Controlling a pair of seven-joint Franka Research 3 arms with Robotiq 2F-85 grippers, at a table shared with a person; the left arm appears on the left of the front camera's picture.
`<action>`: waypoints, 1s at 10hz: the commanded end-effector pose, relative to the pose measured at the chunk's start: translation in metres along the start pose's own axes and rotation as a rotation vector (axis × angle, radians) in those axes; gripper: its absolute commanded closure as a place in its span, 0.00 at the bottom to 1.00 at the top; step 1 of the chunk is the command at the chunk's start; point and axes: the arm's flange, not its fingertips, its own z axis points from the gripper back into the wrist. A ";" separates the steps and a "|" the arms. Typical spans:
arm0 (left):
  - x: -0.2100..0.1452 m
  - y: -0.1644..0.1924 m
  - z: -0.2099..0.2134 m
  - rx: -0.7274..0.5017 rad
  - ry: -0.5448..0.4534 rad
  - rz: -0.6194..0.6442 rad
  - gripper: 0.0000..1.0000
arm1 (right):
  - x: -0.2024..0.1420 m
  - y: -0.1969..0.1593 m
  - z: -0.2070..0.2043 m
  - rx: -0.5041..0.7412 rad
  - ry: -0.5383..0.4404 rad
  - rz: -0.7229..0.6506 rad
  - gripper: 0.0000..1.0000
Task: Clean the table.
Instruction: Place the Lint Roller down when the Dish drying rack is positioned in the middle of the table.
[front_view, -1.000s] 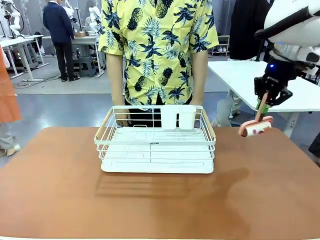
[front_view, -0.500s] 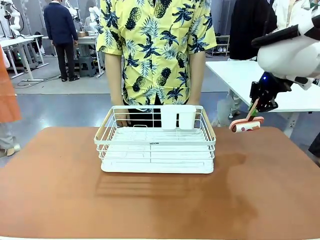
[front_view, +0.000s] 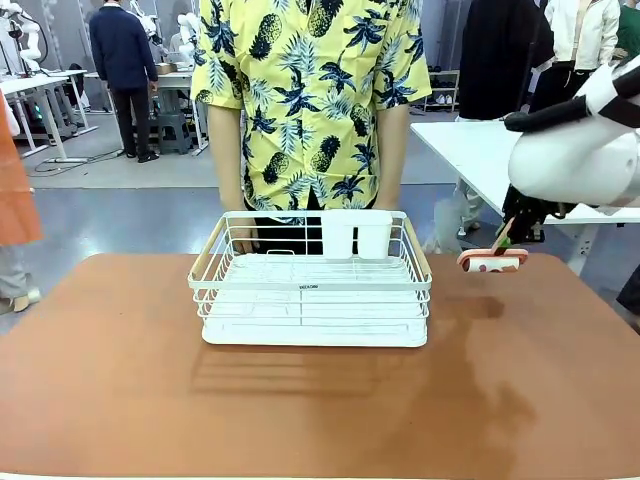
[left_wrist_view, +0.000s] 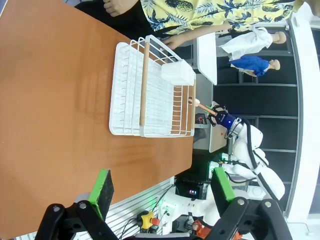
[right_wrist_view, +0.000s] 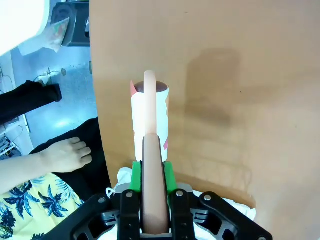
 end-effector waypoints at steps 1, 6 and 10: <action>-0.001 0.000 0.002 -0.012 -0.002 -0.002 0.00 | -0.009 -0.008 -0.012 0.039 -0.026 -0.031 0.79; -0.001 0.000 0.002 -0.012 -0.002 -0.002 0.00 | -0.008 -0.032 -0.037 0.095 -0.040 -0.018 0.79; -0.001 0.000 0.002 -0.012 -0.002 -0.002 0.00 | -0.004 -0.052 -0.057 0.079 -0.010 -0.041 0.79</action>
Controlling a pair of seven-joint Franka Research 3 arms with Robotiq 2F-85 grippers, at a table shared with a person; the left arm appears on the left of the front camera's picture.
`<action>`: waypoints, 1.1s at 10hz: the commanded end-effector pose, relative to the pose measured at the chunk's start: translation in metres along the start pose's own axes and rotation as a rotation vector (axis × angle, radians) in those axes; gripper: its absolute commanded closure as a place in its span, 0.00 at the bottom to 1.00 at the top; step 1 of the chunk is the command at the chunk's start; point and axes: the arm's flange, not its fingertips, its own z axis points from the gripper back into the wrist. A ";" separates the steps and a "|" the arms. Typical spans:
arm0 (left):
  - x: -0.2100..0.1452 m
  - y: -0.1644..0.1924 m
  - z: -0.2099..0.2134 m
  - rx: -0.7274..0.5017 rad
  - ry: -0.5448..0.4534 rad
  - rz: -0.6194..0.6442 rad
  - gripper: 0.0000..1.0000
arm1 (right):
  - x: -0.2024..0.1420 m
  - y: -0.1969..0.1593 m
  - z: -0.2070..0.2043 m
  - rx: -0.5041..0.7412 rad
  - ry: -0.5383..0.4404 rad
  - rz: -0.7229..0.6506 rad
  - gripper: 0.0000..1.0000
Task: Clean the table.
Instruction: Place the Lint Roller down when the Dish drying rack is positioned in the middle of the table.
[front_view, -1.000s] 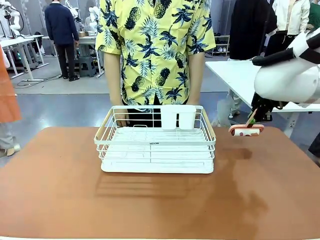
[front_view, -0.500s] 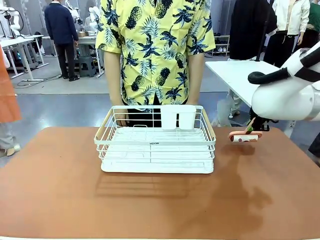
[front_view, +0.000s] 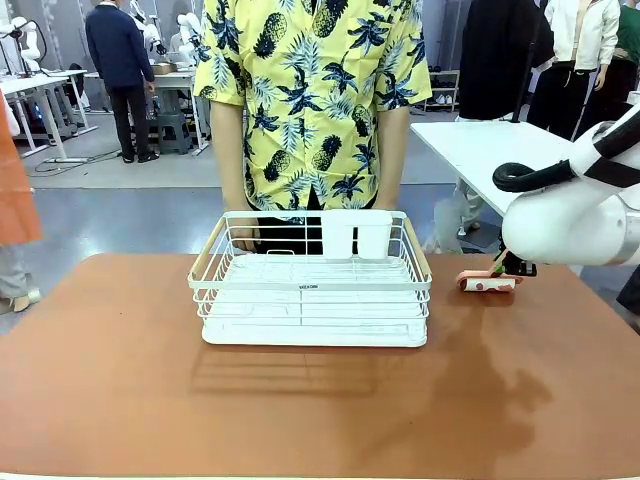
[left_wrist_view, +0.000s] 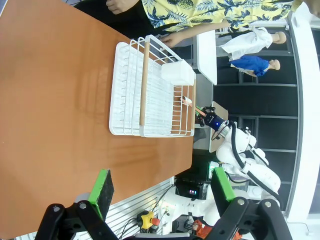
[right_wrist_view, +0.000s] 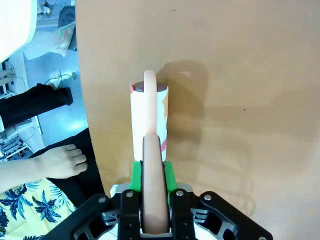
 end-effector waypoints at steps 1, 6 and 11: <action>-0.001 0.000 0.002 -0.012 -0.002 -0.002 0.00 | -0.008 -0.017 -0.012 -0.009 0.012 -0.046 0.79; -0.001 0.000 0.002 -0.012 -0.002 -0.002 0.00 | -0.008 -0.022 -0.007 -0.032 0.025 -0.028 0.79; -0.001 0.000 0.002 -0.012 -0.002 -0.002 0.00 | -0.007 -0.018 0.009 -0.072 0.023 -0.014 0.32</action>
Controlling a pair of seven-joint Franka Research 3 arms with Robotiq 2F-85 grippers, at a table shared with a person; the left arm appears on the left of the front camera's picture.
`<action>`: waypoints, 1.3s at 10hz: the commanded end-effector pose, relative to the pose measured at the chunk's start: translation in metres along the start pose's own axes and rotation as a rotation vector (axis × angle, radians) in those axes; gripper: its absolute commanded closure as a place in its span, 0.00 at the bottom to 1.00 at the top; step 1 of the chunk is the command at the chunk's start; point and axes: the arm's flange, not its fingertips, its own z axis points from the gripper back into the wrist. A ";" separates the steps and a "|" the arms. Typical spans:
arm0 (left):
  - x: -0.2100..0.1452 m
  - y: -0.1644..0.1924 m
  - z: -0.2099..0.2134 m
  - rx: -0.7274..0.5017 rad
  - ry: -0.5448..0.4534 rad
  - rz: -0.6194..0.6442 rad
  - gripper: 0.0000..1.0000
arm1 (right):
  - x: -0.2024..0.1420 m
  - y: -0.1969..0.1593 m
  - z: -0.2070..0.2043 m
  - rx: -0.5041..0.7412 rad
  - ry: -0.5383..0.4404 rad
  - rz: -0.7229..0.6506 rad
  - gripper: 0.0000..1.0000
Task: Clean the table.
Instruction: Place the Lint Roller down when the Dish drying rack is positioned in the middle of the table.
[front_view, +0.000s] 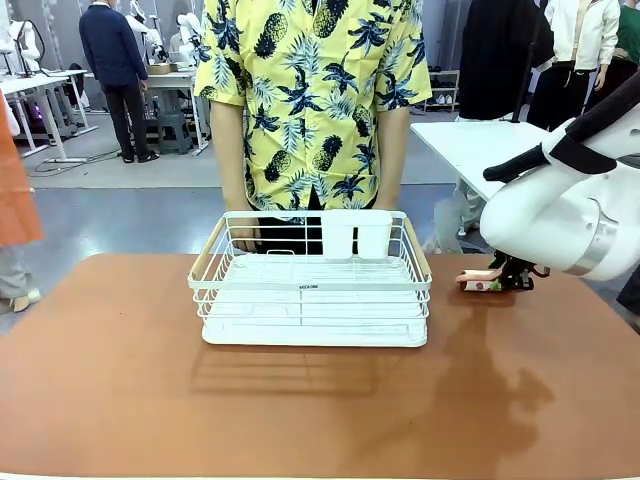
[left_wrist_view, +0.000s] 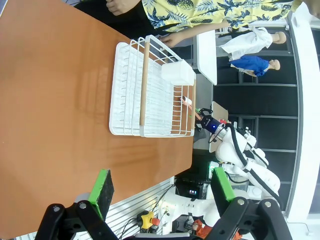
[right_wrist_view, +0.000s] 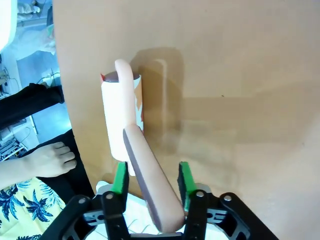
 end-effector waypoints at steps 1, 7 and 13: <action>-0.001 0.000 0.002 -0.012 -0.002 -0.002 0.00 | -0.002 0.011 0.026 -0.050 -0.012 0.013 0.30; -0.001 0.000 0.002 -0.012 -0.002 -0.002 0.00 | -0.015 0.034 0.083 -0.253 -0.074 0.046 0.00; -0.001 0.000 0.002 -0.012 -0.002 -0.002 0.00 | -0.019 0.040 0.100 -0.315 -0.068 0.077 0.00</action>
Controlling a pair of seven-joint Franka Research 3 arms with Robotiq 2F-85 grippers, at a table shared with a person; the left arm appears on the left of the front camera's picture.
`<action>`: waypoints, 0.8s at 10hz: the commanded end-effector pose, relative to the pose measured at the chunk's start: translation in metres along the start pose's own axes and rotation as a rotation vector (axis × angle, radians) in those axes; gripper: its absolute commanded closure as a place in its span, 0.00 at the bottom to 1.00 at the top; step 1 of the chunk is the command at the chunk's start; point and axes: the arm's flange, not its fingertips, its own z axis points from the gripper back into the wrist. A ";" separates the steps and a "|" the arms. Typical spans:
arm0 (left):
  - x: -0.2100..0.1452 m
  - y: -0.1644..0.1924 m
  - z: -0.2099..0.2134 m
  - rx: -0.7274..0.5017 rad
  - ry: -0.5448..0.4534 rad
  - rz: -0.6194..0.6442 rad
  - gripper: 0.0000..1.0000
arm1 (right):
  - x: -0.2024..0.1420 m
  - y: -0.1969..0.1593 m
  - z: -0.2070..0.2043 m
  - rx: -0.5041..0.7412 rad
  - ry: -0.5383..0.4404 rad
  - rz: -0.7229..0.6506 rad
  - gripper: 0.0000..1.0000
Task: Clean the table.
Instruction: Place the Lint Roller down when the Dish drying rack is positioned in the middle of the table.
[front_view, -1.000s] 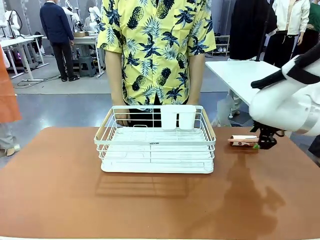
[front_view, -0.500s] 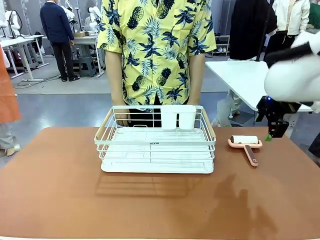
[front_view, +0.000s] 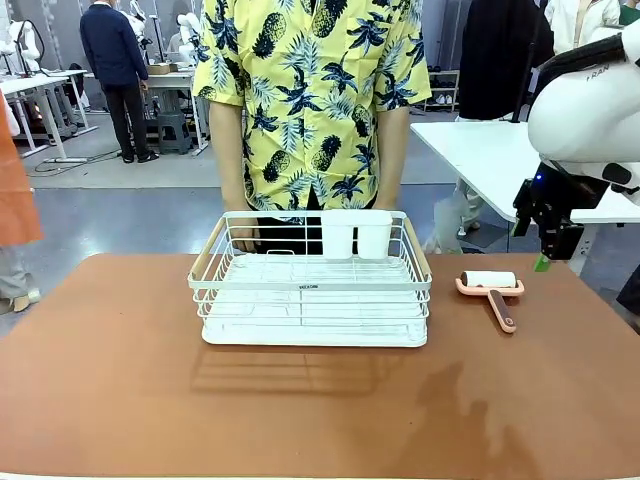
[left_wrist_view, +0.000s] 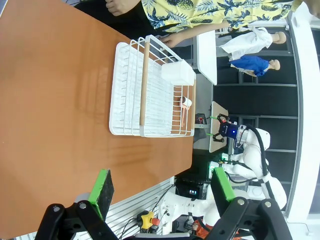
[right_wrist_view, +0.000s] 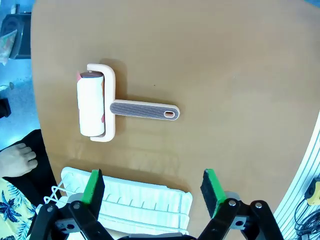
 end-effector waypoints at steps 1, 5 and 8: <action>-0.001 0.000 0.002 -0.012 -0.002 -0.002 0.00 | -0.004 -0.002 -0.003 0.022 0.003 0.009 0.00; -0.001 0.000 0.002 -0.012 -0.002 -0.002 0.00 | -0.004 -0.002 -0.003 0.022 0.003 0.009 0.00; -0.001 0.000 0.002 -0.012 -0.002 -0.002 0.00 | -0.004 -0.002 -0.003 0.022 0.003 0.009 0.00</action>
